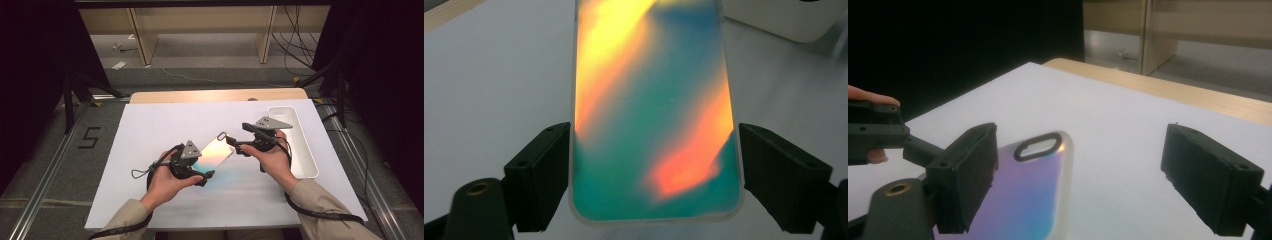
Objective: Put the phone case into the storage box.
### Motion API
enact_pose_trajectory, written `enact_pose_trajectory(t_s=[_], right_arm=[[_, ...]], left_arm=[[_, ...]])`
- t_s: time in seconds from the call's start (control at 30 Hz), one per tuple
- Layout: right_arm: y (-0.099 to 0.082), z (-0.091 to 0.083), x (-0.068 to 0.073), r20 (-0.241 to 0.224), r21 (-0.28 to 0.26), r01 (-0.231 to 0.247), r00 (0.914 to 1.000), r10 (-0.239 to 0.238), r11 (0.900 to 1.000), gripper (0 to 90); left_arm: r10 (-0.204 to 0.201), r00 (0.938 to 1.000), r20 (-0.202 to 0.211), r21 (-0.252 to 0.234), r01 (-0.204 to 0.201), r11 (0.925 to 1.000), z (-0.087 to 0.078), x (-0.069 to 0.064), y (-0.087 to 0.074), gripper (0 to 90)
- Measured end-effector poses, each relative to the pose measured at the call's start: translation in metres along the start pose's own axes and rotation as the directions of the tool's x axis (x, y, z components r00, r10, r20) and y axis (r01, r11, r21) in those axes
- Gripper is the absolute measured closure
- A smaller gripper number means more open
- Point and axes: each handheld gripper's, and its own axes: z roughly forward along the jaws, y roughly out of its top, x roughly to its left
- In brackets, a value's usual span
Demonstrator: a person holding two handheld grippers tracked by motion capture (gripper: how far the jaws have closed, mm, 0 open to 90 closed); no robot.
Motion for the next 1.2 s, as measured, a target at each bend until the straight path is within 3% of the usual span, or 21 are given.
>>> enact_pose_trajectory(t_s=[0.57, 1.2], right_arm=[[-0.003, 0.019, 0.003, -0.035, 0.034, -0.046, 0.9983, 0.047, 0.9984, 16.9], [-0.007, 0.025, 0.003, -0.053, 0.060, -0.078, 0.9952, 0.082, 0.9951, 20.1]], left_arm=[[-0.001, 0.9995, 0.030, 0.002, 0.001, 1.0000, 0.003, -0.009, 0.000, 17.1], [0.025, 0.9995, 0.020, -0.008, -0.025, 0.9997, 0.004, -0.010, 0.002, 17.1]])
